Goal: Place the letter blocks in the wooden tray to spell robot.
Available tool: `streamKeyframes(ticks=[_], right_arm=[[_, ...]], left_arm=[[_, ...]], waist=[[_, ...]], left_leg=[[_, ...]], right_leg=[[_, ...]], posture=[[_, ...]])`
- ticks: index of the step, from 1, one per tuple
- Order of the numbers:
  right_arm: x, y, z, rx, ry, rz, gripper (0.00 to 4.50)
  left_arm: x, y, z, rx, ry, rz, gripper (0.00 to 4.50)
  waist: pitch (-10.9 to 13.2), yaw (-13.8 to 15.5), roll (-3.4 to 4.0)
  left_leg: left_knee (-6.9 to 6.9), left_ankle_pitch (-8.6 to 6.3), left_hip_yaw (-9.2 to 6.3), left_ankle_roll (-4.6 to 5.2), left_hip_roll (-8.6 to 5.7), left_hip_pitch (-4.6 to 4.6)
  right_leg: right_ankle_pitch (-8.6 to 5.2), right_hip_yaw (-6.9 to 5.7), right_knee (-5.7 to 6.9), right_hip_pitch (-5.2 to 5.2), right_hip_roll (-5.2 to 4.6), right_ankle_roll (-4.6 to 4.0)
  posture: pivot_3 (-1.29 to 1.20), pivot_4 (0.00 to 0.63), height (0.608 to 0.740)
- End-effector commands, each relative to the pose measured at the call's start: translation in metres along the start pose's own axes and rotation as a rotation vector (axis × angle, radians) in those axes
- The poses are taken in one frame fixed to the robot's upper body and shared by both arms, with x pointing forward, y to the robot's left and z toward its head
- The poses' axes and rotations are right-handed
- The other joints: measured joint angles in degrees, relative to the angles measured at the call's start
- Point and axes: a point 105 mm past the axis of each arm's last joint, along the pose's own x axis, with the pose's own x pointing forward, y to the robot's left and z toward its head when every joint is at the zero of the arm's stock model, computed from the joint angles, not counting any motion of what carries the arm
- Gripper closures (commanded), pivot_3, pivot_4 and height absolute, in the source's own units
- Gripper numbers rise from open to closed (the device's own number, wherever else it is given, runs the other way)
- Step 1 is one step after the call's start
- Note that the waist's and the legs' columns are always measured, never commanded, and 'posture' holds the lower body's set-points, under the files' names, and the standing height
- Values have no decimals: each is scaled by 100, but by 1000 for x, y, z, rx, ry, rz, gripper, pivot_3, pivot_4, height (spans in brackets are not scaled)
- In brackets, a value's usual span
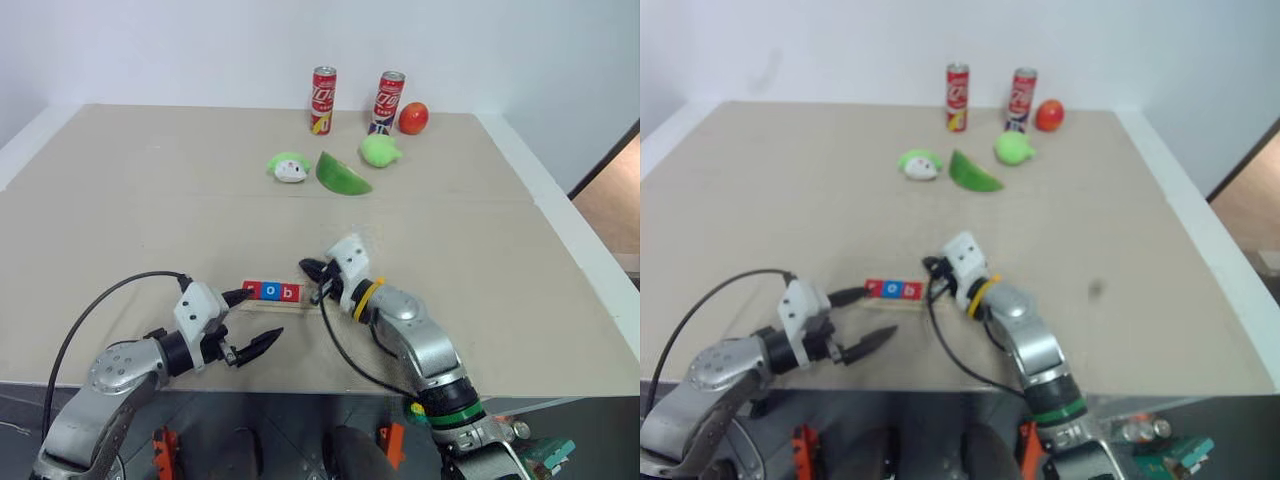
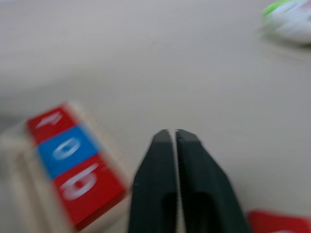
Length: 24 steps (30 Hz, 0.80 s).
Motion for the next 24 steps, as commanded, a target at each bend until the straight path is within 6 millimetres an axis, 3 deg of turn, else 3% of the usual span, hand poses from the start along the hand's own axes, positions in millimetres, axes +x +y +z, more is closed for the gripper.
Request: streamKeyframes(ticks=[1,8,13,24], right_arm=[[-14,-26,23,-37,-13,-76,2648],[-29,-5,-3,-12,119,-48,213],[-27,4,-5,49,138,-68,213],[-28,-1,-30,136,223,-140,213]], left_arm=[[-5,-7,5,65,11,-74,0],[-5,-14,1,81,30,-127,0],[-5,-17,1,76,29,-132,0],[-5,-18,1,84,35,-127,0]], waist=[[-1,0,-1],[-2,-6,-3],[-2,-10,-3],[-2,-3,-4]], left_leg=[[-1,0,0,0,-1,0],[-35,-1,-5,-1,3,2],[-35,-1,-5,-1,10,0],[-21,-1,-2,-1,1,0]], right_leg=[[-1,0,-1,1,-1,0],[-22,-2,0,-9,3,-15],[-19,-2,5,-16,11,-19],[-14,-1,3,-8,0,-9]], posture=[[0,150,740],[0,150,740],[0,150,740],[0,150,740]])
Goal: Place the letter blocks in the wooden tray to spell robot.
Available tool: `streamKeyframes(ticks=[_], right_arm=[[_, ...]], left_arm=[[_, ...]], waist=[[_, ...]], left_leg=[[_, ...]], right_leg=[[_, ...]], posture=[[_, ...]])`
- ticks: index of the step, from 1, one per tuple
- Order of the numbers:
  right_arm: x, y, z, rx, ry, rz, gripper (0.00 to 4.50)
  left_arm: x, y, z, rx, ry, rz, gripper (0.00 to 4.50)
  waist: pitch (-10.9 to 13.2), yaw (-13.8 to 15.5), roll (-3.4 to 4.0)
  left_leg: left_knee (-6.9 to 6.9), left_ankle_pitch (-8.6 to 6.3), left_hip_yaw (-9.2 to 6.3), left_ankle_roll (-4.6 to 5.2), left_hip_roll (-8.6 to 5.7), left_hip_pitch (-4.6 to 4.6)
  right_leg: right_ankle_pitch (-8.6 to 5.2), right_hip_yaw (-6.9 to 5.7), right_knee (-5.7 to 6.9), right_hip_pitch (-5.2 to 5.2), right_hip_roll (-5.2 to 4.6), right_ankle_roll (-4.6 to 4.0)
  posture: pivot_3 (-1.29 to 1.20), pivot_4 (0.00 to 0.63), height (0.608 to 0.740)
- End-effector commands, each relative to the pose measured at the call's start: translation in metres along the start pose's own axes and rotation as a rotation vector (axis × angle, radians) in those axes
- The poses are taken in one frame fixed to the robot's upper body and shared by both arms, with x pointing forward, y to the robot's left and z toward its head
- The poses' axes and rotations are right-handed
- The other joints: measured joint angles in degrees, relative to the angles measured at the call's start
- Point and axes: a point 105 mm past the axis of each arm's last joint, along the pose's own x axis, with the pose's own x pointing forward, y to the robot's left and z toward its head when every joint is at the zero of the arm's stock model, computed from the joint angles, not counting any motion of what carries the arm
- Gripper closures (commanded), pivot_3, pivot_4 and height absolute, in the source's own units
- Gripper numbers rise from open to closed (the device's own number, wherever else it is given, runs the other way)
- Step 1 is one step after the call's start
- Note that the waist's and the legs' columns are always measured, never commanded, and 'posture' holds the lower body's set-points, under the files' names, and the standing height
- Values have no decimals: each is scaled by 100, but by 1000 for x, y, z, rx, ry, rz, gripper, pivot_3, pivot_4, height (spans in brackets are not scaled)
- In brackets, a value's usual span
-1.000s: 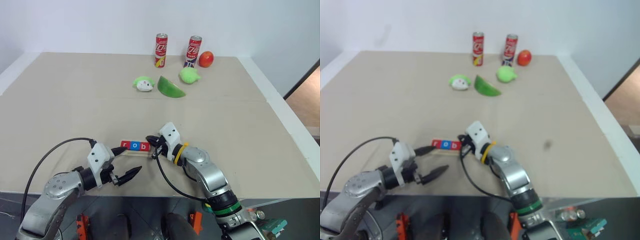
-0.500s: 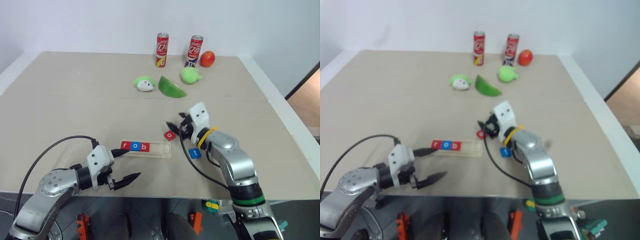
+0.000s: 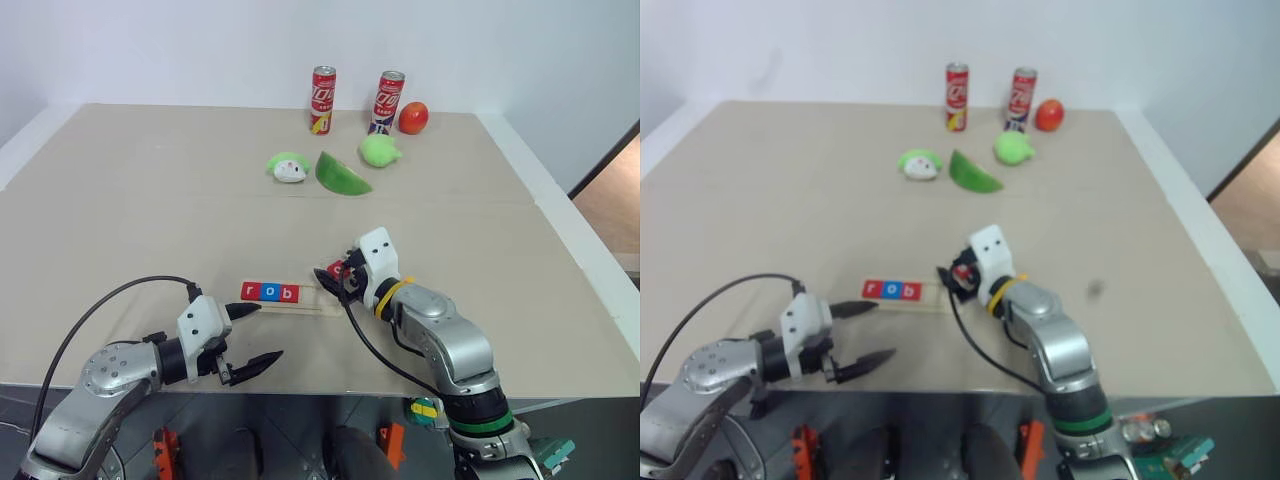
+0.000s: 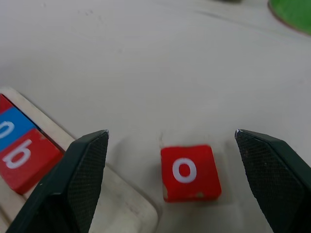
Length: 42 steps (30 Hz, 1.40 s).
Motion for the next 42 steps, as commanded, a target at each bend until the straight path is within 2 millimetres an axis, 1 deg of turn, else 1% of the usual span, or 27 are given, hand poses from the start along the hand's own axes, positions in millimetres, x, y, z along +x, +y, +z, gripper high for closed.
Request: streamKeyframes(ticks=[1,7,8,9,12,14,15,18,21,24,26,27,28,30,32,34,36,38,42], right_arm=[[-1,-3,-2,30,2,-19,213],[2,-4,-8,50,24,-32,213],[2,-4,-8,55,22,-33,755],[3,-5,-7,61,19,-37,971],[4,-6,-4,64,10,-45,2122],[5,-6,-3,63,9,-45,2781],[5,-6,-3,59,10,-46,3034],[5,-7,-4,48,16,-47,3034],[4,-9,0,34,-3,-58,3034],[0,-13,15,17,-56,-79,3034],[-6,-18,25,17,-86,-108,3034],[-12,-21,30,20,-100,-132,3034],[-23,-23,31,16,-104,-167,3034],[-37,-24,30,16,-96,-215,3034],[-51,-23,18,21,-43,-278,3034],[-61,-17,9,46,-7,-286,3034],[-66,-18,4,91,7,-304,3034],[-67,-23,2,100,8,-336,3034],[-60,-25,7,115,-12,-341,3034]], left_arm=[[-1,-4,10,44,-21,-7,0],[0,-3,10,42,-21,1,0],[0,-3,10,41,-20,2,0],[0,-3,10,41,-20,3,0],[0,-3,10,38,-19,4,0],[0,-3,10,37,-17,3,0],[1,-4,10,36,-17,3,0],[2,-4,10,35,-18,3,0],[3,-3,9,34,-18,7,0],[4,-3,9,33,-19,5,0],[4,-3,9,34,-20,5,0],[4,-3,10,35,-22,9,0],[5,-1,11,43,-31,23,0],[5,2,14,62,-44,45,0],[7,5,16,92,-56,67,0],[8,7,15,108,-57,77,0],[9,9,15,112,-57,77,0],[10,10,15,114,-59,73,0],[12,12,16,119,-54,50,0]], waist=[[0,0,0],[-1,-3,-1],[-1,-3,-1],[-1,-2,-1],[-1,-1,-1],[-1,-1,-1],[-1,-1,-1],[-1,-1,-1],[-1,0,-1],[-1,0,-1],[0,0,0],[0,1,0],[0,2,1],[-1,9,-2],[-3,18,-4],[-3,14,-4],[-3,0,-3],[-2,-22,-3],[-2,-18,-3]], left_leg=[[-1,0,0,0,1,0],[-1,0,-3,0,3,3],[-1,0,-2,0,3,4],[0,0,-2,0,4,4],[3,0,-3,0,3,4],[4,0,-2,0,1,4],[4,0,-1,0,1,4],[4,0,-1,0,1,4],[3,0,-3,0,2,4],[3,0,-2,0,1,4],[4,0,-2,0,1,3],[3,0,-2,0,0,2],[3,0,-2,0,1,1],[1,0,-5,0,0,-3],[-1,-2,-10,-3,1,-5],[-5,-4,-12,-6,1,-5],[-4,-4,-11,-7,0,-5],[-2,-4,-2,-6,4,2],[4,3,-5,-2,3,5]], right_leg=[[0,0,0,0,1,0],[0,-2,0,2,5,-2],[1,-2,0,3,5,-2],[1,-2,0,3,5,-3],[2,-3,0,5,3,-2],[3,-2,0,6,1,0],[3,-1,0,6,1,0],[2,-1,0,6,1,1],[2,-2,0,6,2,0],[2,-2,0,6,2,0],[2,-1,0,5,1,0],[2,-1,0,5,1,1],[1,-1,0,4,1,1],[-1,-2,0,0,1,4],[-7,-8,-1,1,0,4],[-11,-10,-1,1,-1,3],[-10,-9,-1,0,-1,2],[-1,-3,0,-1,1,-4],[5,-6,0,4,2,-7]], posture=[[0,150,740],[0,150,740],[0,150,740],[0,150,740],[0,150,740],[0,150,740],[0,150,740],[0,150,740],[0,150,740],[0,150,740],[0,150,740],[0,150,740],[0,150,740],[0,150,740],[0,150,740],[0,150,740],[0,150,740],[0,150,740],[0,150,740]])
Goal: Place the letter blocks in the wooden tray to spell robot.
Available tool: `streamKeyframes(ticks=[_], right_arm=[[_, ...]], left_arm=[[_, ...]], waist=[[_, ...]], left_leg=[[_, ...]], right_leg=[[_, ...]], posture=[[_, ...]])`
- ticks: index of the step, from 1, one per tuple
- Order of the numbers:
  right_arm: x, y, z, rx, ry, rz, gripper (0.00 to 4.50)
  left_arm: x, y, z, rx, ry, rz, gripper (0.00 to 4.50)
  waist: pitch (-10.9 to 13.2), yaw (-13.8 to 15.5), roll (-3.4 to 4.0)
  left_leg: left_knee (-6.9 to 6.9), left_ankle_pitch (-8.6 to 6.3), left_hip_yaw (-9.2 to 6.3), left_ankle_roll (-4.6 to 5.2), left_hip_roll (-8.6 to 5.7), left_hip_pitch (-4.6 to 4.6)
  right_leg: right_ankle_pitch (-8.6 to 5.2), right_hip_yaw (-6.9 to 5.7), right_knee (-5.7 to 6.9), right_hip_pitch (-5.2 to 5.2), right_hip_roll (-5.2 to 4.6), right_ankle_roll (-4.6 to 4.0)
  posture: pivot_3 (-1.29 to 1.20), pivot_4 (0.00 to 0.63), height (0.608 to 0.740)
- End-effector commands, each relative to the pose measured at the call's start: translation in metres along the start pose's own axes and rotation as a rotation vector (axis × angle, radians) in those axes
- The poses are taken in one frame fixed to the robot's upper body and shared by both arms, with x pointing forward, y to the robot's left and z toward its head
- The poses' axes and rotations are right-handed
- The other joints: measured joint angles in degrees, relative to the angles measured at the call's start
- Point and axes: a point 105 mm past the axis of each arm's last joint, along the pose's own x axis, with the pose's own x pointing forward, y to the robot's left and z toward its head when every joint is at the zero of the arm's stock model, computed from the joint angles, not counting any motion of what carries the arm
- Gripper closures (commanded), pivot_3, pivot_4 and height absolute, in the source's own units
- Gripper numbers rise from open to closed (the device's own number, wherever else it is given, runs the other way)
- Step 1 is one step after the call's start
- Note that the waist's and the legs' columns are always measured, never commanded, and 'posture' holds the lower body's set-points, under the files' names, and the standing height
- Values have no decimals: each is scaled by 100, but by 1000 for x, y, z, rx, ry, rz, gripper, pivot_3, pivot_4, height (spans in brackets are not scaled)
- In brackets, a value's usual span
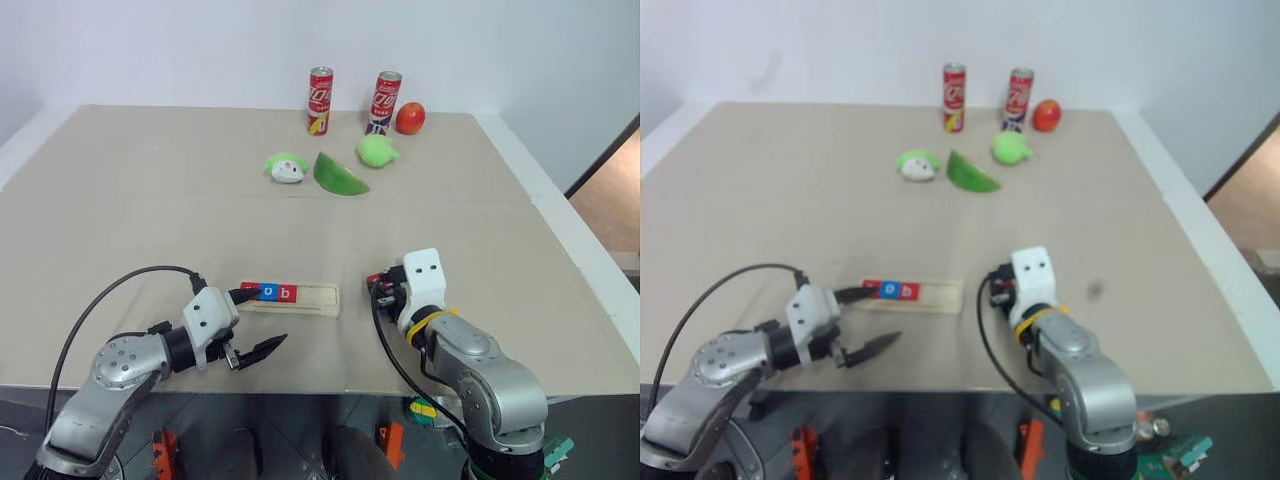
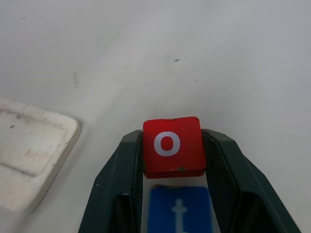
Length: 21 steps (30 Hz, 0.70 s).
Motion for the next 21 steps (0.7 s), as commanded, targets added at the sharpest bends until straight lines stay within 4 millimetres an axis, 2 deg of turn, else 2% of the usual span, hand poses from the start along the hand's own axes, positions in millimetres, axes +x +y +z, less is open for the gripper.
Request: streamKeyframes(ticks=[1,7,11,16,17,21], right_arm=[[1,4,19,-2,-81,4,3034],[16,9,21,-9,-88,17,3034],[26,11,11,-10,-69,20,3034],[28,18,-1,27,-58,52,3034],[27,18,2,28,-68,56,2212],[24,20,19,56,-114,82,831]], left_arm=[[3,-1,6,32,-21,-28,0],[5,2,8,38,-22,-27,0],[5,3,10,40,-21,-21,0],[2,3,10,43,-11,-10,0],[2,3,10,43,-8,-7,0],[0,0,10,42,-2,-6,0]], waist=[[0,0,0],[-1,7,-1],[-1,8,-1],[-1,5,-1],[-1,5,-1],[0,5,-1]], left_leg=[[1,1,1,0,0,0],[-2,1,0,-1,-2,-3],[-6,-1,1,-3,-5,-6],[-9,-1,-2,-3,-3,-6],[-9,-1,0,-3,-2,-5],[-6,-1,-1,-3,-2,-5]], right_leg=[[0,1,0,0,0,-1],[-2,2,0,0,0,8],[-8,3,-2,-1,-1,12],[-9,1,-3,-2,0,12],[-8,3,-3,-3,1,11],[-5,2,-2,-2,0,9]], posture=[[0,150,740],[0,150,740],[0,150,740],[0,150,740],[0,150,740],[0,150,740]])
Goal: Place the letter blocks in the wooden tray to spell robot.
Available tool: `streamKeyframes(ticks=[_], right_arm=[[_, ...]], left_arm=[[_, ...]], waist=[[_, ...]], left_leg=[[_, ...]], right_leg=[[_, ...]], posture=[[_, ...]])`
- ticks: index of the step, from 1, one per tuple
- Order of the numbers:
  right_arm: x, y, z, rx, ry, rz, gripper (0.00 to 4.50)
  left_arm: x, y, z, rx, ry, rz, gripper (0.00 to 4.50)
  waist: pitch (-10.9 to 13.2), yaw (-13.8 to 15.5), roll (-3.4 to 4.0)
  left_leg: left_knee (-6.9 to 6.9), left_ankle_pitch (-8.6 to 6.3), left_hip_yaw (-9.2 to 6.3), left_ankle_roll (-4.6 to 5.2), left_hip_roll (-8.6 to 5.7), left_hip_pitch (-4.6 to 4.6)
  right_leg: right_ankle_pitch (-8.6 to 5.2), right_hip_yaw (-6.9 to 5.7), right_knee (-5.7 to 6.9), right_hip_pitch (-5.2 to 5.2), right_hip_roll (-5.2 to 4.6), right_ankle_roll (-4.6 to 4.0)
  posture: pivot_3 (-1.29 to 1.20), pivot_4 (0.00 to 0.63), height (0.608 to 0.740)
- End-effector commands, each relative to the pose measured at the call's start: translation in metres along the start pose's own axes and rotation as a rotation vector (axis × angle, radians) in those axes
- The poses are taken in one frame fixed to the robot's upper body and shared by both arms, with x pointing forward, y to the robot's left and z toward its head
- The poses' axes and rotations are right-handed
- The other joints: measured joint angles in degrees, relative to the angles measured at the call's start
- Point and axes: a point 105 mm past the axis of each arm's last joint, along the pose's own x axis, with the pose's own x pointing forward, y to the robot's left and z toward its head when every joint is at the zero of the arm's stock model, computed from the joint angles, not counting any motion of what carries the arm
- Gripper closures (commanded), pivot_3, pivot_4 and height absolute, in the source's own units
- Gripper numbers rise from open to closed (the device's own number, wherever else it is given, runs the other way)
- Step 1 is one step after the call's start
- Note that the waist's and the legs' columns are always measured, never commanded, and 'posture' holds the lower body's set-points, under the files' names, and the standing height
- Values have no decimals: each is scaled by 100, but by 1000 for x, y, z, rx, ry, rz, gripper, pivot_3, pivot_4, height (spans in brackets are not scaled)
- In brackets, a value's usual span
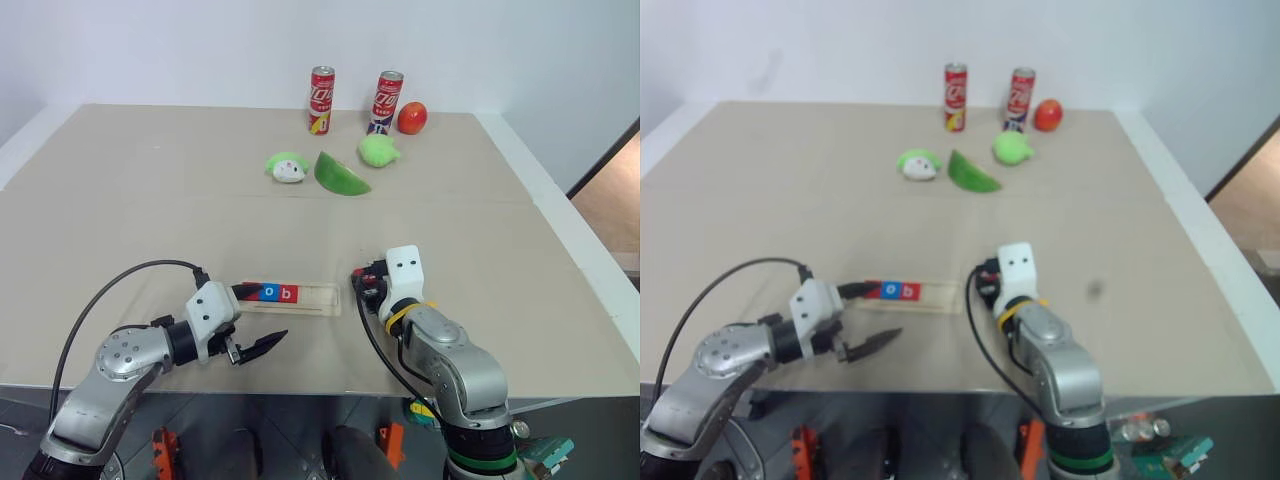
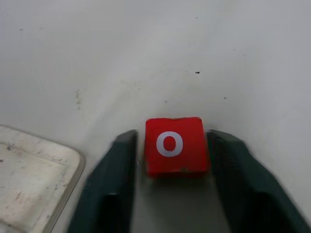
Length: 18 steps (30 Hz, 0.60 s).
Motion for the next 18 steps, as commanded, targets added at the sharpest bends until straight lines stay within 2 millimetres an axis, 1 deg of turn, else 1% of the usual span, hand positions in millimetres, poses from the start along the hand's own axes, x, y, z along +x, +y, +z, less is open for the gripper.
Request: streamKeyframes(ticks=[1,2,3,5,7,8,9,11,12,16,18], right_arm=[[-6,2,31,13,-106,36,500],[-7,1,38,8,-124,46,142],[-8,-2,47,0,-150,57,29],[-9,-9,62,-9,-188,67,29],[-2,-29,86,-80,-226,172,29],[1,-38,94,-120,-233,241,29],[6,-47,98,-151,-225,301,29],[14,-56,98,-228,-208,426,29],[16,-57,92,-271,-174,500,29],[16,-51,72,-474,-87,788,29],[17,-49,61,-557,-44,897,29]], left_arm=[[-3,-2,11,42,-16,5,0],[-3,-2,10,42,-14,5,0],[-4,-3,10,45,-11,4,0],[-4,-3,9,47,-9,3,0],[-2,-2,12,56,-31,0,0],[-2,-2,14,58,-42,-5,0],[-1,-4,15,56,-53,-17,0],[1,-7,17,52,-63,-41,0],[2,-9,16,52,-63,-52,0],[3,-12,15,52,-60,-62,0],[3,-12,14,52,-57,-63,0]], waist=[[0,1,0],[0,3,0],[1,5,1],[1,6,1],[6,7,6],[7,7,7],[8,8,7],[7,14,4],[5,14,2],[8,0,6],[15,-10,16]], left_leg=[[0,0,1,0,0,0],[0,0,1,0,0,0],[1,0,1,0,-1,0],[3,0,2,0,-2,-1],[7,0,2,0,-3,0],[12,0,7,0,-6,0],[13,1,8,1,-9,0],[17,1,8,2,-12,5],[17,0,8,4,-12,6],[5,-12,6,23,-6,11],[3,-18,7,32,-1,10]], right_leg=[[1,0,0,0,0,0],[1,1,0,0,-1,0],[1,0,0,1,-2,0],[2,1,0,1,-2,2],[3,1,0,3,-2,3],[6,3,-2,3,-4,7],[7,4,-4,7,-6,7],[5,2,-11,18,-8,4],[2,2,-12,18,-8,1],[-4,2,-10,17,2,-2],[-6,5,-9,14,8,-8]], posture=[[0,150,740],[0,150,740],[0,150,740],[0,150,740],[0,150,740],[0,150,740],[0,150,740],[0,150,740],[0,150,740],[0,150,740],[0,150,740]])
